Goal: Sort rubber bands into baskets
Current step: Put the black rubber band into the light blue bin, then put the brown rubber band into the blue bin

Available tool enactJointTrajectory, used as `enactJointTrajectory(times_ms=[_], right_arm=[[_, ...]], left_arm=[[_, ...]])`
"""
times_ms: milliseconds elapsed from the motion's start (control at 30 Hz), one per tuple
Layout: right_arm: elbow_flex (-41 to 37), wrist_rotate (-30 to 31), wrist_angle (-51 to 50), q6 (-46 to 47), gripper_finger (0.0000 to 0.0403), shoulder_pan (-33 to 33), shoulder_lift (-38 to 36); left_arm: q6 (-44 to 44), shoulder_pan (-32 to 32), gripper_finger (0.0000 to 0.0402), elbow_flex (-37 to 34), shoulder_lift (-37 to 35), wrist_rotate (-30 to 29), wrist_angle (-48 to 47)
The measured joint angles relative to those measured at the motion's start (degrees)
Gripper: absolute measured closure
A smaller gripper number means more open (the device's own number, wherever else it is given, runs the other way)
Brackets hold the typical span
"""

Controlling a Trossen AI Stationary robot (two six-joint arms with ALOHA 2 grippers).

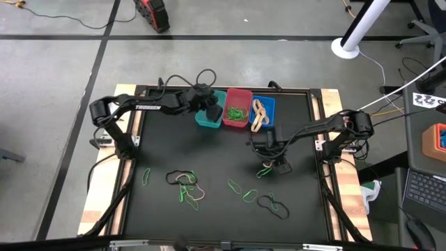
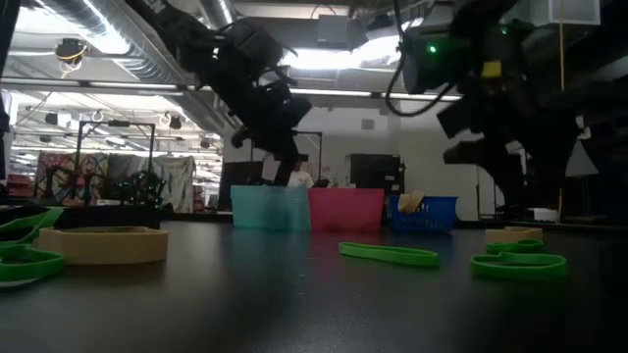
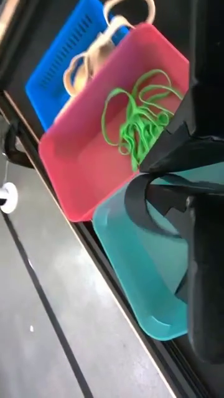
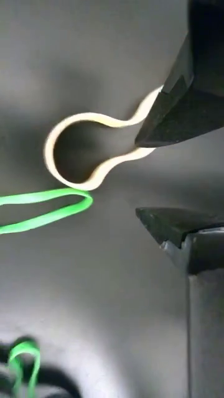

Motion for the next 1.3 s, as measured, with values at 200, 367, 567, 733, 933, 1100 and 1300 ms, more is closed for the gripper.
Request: enactJointTrajectory(times_ms=[200,367,567,733,933,1100,1300], right_arm=[[-3.53,3.54,3.14,-0.02,0.0237,0.0,-0.02],[-6.74,4.19,8.0,-0.05,0.0237,0.0,-0.02],[-8.75,6.66,10.58,0.02,0.0237,0.0,-0.02],[-9.79,8.22,11.94,1.49,0.0237,0.02,-0.2],[-9.84,8.44,12.03,1.61,0.0262,0.0,-0.17],[-9.84,8.61,11.98,1.68,0.0334,-0.02,-0.15],[-8.16,8.81,9.02,1.68,0.0391,0.0,0.09]], left_arm=[[1.71,0.0,0.0311,-0.04,0.8,0.04,-0.02],[1.7,0.0,0.0276,-0.04,0.75,0.02,-0.11],[1.43,0.0,0.0266,-0.04,0.75,0.03,-0.13],[-0.14,-0.13,0.0266,-0.04,0.73,0.03,-0.13],[-1.11,-0.17,0.0266,-0.04,0.73,0.04,-0.13],[-2.67,-0.17,0.0266,-0.04,0.71,0.04,-0.13],[-2.82,-0.18,0.0266,-0.04,0.71,0.04,-0.13]])
